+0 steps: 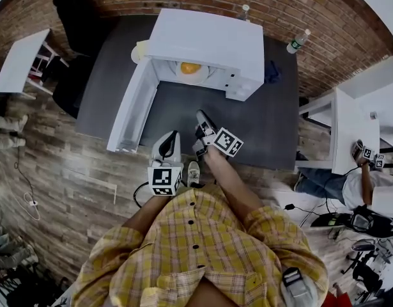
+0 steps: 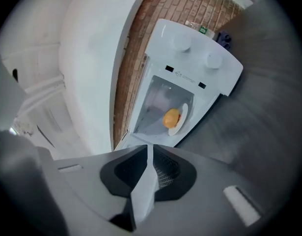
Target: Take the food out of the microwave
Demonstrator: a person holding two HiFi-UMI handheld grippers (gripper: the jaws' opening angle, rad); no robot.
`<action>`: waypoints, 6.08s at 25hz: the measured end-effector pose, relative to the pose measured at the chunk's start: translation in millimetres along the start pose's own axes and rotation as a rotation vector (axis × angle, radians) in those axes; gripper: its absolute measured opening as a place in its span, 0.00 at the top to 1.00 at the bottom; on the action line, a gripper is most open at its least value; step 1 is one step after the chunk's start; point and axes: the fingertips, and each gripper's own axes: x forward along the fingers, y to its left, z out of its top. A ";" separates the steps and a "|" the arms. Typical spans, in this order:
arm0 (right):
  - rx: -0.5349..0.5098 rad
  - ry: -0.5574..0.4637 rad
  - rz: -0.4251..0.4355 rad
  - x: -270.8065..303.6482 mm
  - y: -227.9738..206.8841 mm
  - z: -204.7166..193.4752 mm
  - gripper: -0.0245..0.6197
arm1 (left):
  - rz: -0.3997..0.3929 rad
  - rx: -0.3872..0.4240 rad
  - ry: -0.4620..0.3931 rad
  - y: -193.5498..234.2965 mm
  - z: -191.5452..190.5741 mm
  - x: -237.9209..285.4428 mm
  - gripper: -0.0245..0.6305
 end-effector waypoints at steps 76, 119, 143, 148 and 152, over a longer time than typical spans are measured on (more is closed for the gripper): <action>0.499 -0.172 -0.145 138.8 -128.1 61.3 0.95 | 0.061 -0.108 0.123 38.7 -34.2 58.7 0.96; 0.495 -0.114 0.019 33.4 -29.7 26.6 0.95 | 0.013 -0.030 0.022 8.5 -10.6 22.8 0.96; 0.504 -0.094 0.052 -38.7 16.2 -31.4 0.95 | -0.030 0.005 -0.023 -1.4 -4.8 0.5 0.96; 0.502 -0.096 0.076 -51.0 25.9 -31.5 0.95 | -0.037 0.011 -0.022 -6.8 -6.4 -1.6 0.96; 0.489 -0.100 0.077 -58.4 31.6 -29.6 0.94 | -0.040 0.019 -0.023 -10.5 -5.7 -3.2 0.96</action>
